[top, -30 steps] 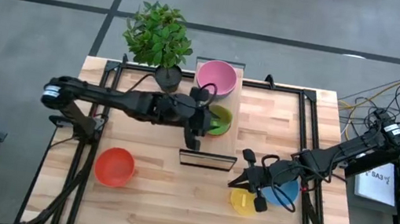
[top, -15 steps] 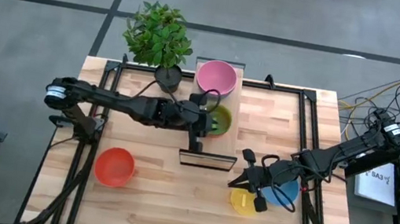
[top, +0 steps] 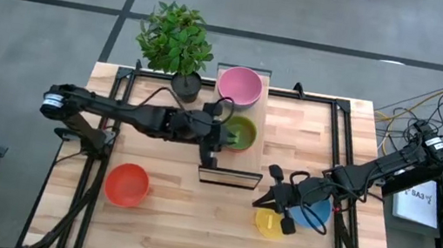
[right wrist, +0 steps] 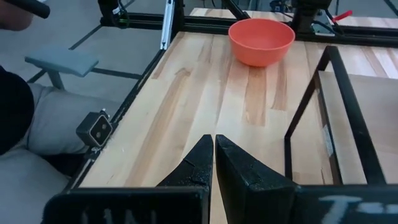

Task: Place and stack bowls onto a shelf
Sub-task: Stack the blue bowl into the pink bowl on the shelf

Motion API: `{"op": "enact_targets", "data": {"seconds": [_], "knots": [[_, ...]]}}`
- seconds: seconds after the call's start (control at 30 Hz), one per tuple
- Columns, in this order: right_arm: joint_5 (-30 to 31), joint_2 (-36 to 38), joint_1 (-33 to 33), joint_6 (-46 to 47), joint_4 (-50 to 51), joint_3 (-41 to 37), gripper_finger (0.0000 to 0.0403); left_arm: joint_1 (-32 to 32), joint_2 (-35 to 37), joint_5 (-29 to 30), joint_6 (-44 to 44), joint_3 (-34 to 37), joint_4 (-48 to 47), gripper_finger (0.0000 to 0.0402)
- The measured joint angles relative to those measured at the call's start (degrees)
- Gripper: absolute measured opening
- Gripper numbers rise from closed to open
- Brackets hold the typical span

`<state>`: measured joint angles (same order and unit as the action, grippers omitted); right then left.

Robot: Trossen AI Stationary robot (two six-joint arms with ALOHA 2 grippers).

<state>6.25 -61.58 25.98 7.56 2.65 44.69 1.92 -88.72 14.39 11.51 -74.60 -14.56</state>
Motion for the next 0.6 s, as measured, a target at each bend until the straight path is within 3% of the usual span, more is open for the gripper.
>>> {"op": "enact_targets", "data": {"seconds": [0.17,0.4,0.6], "knots": [[3.02,0.00,-0.01,3.76,0.01,0.00,0.0009,2.23,5.27,0.02,-1.70,4.31,-2.02,0.0054],[6.56,0.00,-0.14,14.62,0.28,0.12,0.0009,6.98,16.52,0.02,-7.54,15.81,-1.52,0.0054],[7.55,-0.38,-1.71,23.61,7.40,5.82,0.0009,10.02,24.76,0.01,-10.70,24.23,-0.91,0.0054]]}}
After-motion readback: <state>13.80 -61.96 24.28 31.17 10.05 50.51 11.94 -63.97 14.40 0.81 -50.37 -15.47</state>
